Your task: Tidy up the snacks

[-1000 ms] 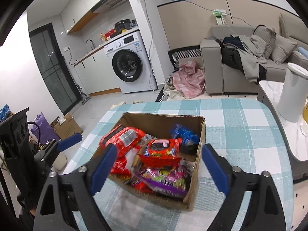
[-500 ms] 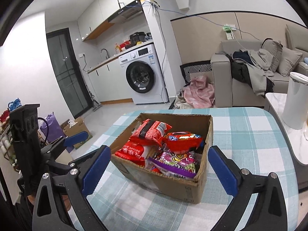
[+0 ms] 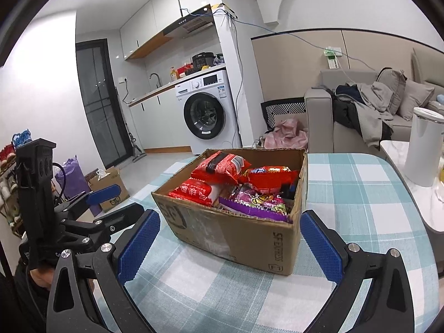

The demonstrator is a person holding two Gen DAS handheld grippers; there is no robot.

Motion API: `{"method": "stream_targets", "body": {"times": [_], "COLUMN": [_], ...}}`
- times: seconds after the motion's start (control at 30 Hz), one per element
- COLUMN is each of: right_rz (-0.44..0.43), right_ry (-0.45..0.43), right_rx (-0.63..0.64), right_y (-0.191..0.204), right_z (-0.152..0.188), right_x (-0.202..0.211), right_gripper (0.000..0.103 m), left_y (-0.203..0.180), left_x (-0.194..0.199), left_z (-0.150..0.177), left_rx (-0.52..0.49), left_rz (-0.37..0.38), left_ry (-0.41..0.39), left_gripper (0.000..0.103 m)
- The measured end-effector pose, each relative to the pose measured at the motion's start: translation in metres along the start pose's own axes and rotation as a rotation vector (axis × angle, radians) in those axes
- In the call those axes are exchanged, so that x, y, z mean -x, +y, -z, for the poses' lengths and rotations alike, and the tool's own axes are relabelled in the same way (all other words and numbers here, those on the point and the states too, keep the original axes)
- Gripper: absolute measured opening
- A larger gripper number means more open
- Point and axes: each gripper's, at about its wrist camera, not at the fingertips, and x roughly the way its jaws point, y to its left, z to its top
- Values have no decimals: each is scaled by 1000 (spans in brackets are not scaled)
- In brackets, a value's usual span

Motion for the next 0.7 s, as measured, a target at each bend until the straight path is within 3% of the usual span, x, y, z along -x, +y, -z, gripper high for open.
{"method": "stream_targets", "body": {"times": [0.7], "right_rz": [84], "right_ry": [-114], "right_rx": [66], "right_y": [5], "right_z": [33], "right_x": [16], "right_gripper": [103], "left_y": [-5], "left_x": [1], "left_z": [32], "left_rx": [-14], "left_rz": [-8], "left_ry": [-23], "left_gripper": [102]}}
